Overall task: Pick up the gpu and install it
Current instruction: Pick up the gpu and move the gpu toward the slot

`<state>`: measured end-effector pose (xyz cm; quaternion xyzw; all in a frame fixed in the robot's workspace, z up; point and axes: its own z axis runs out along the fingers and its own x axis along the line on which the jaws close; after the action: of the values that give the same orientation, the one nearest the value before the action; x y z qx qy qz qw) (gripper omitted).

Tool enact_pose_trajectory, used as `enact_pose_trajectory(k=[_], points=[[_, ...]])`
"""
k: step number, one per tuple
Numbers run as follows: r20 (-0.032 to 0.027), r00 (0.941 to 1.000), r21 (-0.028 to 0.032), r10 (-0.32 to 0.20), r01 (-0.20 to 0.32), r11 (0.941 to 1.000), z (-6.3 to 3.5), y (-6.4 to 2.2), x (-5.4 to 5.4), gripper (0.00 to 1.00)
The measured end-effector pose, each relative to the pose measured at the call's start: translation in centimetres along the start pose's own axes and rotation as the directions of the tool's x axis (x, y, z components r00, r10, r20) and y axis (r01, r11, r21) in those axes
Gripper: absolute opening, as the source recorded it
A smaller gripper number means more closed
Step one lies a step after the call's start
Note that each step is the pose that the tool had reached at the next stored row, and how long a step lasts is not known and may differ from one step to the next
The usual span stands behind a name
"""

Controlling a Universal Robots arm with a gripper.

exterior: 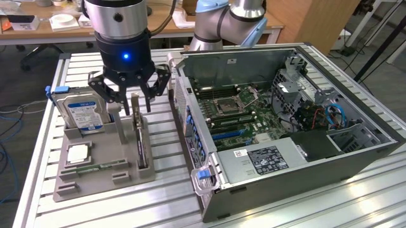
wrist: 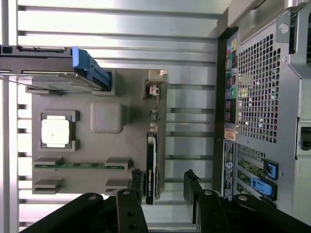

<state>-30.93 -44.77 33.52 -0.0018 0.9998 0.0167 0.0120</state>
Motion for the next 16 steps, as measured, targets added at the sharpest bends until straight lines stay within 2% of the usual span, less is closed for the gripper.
enact_pose_trajectory(k=[16], points=[[0.0,1.0,0.0001,0.0,0.0,1.0,0.78,-0.03,0.02,0.47]])
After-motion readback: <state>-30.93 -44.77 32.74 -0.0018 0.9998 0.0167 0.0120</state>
